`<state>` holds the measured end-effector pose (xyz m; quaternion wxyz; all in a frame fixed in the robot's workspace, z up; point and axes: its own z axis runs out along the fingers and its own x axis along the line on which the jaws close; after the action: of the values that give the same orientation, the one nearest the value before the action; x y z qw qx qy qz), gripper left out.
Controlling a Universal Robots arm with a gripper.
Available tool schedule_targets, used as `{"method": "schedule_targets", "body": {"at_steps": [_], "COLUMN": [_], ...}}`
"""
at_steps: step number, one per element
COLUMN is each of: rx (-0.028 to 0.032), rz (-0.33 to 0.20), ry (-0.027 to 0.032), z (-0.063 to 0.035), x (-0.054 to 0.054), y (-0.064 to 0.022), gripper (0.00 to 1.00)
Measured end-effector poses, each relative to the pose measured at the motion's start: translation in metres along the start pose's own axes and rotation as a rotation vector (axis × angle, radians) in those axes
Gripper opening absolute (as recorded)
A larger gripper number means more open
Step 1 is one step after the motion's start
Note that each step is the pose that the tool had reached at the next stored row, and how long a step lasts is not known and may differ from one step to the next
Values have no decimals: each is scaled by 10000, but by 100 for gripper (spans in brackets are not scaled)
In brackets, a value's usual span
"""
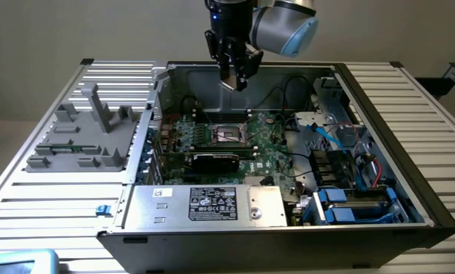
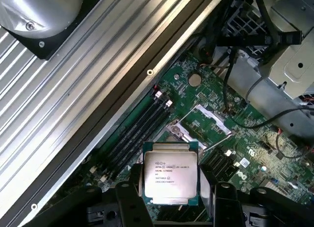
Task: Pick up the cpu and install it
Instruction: 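Place the cpu into insertion slot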
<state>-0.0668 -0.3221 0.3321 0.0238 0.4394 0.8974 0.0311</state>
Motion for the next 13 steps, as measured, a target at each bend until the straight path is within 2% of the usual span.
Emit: {"method": "schedule_targets", "body": {"at_steps": [13], "rx": [37], "rz": [2351], "ry": [-181], "z": [22], "x": [0], "y": [-2], "gripper": [55]}}
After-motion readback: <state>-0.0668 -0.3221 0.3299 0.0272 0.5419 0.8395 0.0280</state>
